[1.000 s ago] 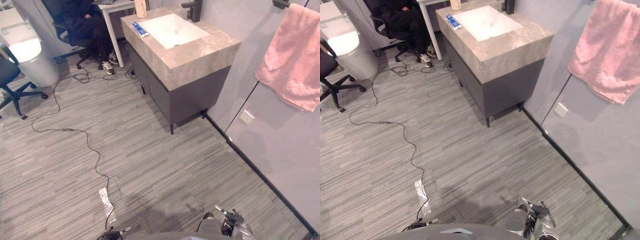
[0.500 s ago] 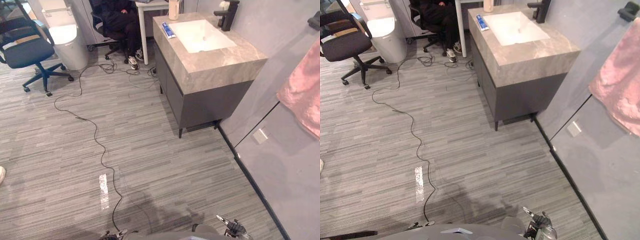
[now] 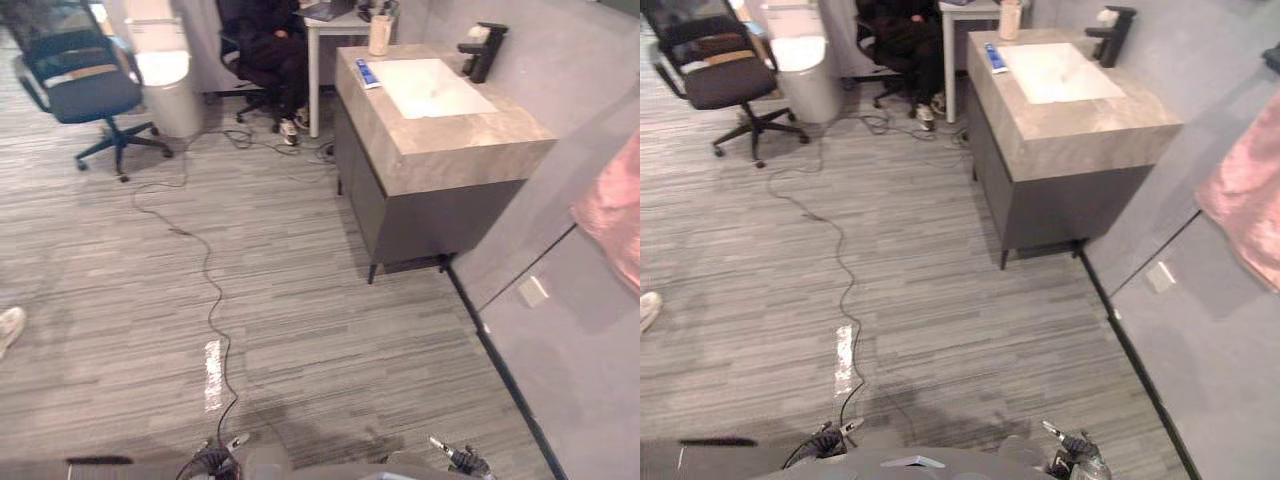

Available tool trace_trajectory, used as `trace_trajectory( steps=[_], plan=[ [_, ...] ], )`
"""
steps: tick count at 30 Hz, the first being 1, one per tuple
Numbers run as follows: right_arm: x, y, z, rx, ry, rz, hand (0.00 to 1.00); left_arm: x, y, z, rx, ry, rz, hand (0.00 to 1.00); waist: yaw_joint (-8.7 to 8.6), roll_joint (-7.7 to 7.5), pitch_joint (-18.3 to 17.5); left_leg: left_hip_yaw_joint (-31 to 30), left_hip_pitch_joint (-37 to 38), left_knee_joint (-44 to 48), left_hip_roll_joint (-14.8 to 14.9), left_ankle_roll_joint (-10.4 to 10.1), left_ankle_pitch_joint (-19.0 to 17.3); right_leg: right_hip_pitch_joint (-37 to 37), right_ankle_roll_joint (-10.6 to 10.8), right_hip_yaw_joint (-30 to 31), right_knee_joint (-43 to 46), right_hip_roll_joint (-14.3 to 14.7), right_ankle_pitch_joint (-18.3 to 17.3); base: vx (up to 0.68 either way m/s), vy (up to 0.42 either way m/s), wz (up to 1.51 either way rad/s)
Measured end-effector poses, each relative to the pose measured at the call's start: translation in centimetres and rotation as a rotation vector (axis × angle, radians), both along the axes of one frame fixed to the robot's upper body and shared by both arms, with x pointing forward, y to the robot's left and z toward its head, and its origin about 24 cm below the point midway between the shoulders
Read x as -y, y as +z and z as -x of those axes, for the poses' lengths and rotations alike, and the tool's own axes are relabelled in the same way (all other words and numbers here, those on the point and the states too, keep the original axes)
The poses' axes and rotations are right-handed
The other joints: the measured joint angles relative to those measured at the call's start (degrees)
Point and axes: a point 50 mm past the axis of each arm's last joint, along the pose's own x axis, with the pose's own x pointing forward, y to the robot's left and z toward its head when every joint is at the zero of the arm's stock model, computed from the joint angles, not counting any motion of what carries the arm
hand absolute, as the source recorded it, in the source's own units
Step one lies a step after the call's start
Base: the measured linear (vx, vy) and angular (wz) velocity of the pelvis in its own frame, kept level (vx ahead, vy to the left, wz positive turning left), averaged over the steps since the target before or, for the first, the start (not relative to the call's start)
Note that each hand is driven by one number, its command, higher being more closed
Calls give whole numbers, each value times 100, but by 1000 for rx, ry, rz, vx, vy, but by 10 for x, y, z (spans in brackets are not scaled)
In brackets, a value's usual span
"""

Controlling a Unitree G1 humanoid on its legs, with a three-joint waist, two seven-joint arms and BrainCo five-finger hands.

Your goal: Organize washtable

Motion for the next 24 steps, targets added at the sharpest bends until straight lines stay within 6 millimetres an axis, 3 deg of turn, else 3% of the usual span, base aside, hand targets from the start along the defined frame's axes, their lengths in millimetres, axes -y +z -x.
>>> trace_trajectory(
  steps=[1,2,3,4,7,8,9,10,11,12,14,15,16,17,18,19,21,23,24],
  plan=[
    [3,0,1,-5,2,7,0,2,-1,3,-3,16,11,0,43,45,28,50,-283,540,96,-40,302,125,-6,-21,24,-25,-56,-18,46,15],
    [1,0,0,-5,12,7,0,2,-1,9,-13,25,11,0,72,-1,14,152,-427,765,109,16,327,151,-14,-18,8,-113,-70,4,52,13],
    [1,1,-4,1,29,12,0,3,-2,13,-17,45,21,0,115,-11,14,400,-608,646,126,71,114,140,-10,-6,-69,-189,-73,21,47,10],
    [2,2,-6,7,33,16,0,5,-3,13,-16,48,26,0,128,7,22,482,-683,422,122,90,44,132,-9,29,-131,-190,-72,55,107,12],
    [3,6,-23,40,57,24,0,9,-5,23,-51,57,37,0,249,83,49,631,-612,-1375,102,59,7,107,70,292,-515,-195,-115,173,255,-27],
    [6,8,-30,55,68,34,0,13,-8,31,-90,48,46,0,368,179,50,918,-660,-1326,148,77,5,205,298,549,-606,-157,-102,276,318,-40],
    [3,8,-32,57,69,28,0,10,-8,30,-92,35,35,0,357,153,69,981,-741,-1151,103,120,-136,145,342,613,-364,-184,-138,406,352,-16],
    [0,6,-29,44,65,14,0,3,-6,28,-92,8,12,0,368,-93,35,1068,-830,-744,-95,212,-467,212,388,647,-72,-366,-363,297,245,11],
    [1,5,-27,29,59,9,0,1,-6,26,-89,-2,6,0,383,-172,30,1110,-851,-532,-202,297,-654,266,654,636,-45,-512,-504,362,297,17],
    [2,4,-25,16,37,0,0,2,-6,26,-101,-21,9,0,365,-102,34,1139,-830,-281,-354,437,-964,237,775,687,390,-689,-506,318,338,8],
    [-3,2,-23,11,31,-18,0,1,-7,28,-120,-51,9,0,320,-143,22,1289,-429,-516,-771,613,-1121,-399,609,1022,2021,-1024,-90,379,331,21],
    [-5,2,-24,29,10,-39,0,1,-7,29,-128,-81,3,0,220,-213,61,1266,5,-873,-1086,667,-1142,-863,329,1243,3119,-1159,792,462,237,47],
    [-2,2,-24,38,-3,-33,0,1,-7,28,-134,-125,0,0,67,-136,75,1089,509,-1260,-1290,755,-1130,-1132,456,1465,4037,-1046,1279,460,192,59],
    [-1,3,-23,42,-3,-28,0,1,-7,28,-140,-144,-1,0,4,-115,101,962,751,-1427,-1337,813,-1126,-1227,416,1425,4483,-905,1204,498,114,71],
    [0,2,-20,39,-3,-20,0,2,-7,28,-143,-172,-2,0,-57,-111,121,761,1259,-1835,-1393,896,-1085,-1468,175,1153,5049,-665,891,500,82,65],
    [1,2,-18,35,-10,-19,0,2,-7,24,-136,-192,-4,0,-82,-106,121,610,1679,-2260,-1413,927,-1065,-1819,-41,782,5115,-430,615,493,75,56],
    [-1,3,-15,53,-15,-12,0,1,-5,14,-111,-199,-11,0,-129,-79,107,471,2106,-2744,-1408,911,-1065,-2446,-117,370,4479,-193,489,514,18,55],
    [1,1,0,27,-51,-9,0,3,-2,-4,-59,-197,-12,0,-161,-86,192,245,2571,-3101,-1404,910,-1166,-2733,-116,-53,3074,-111,523,599,-70,71],
    [0,-2,14,-12,-85,-24,0,8,-1,-13,-20,-175,1,0,-177,-5,164,153,2930,-3399,-1322,848,-1210,-2671,-88,-480,1778,-13,658,364,-108,56]
  ],
)
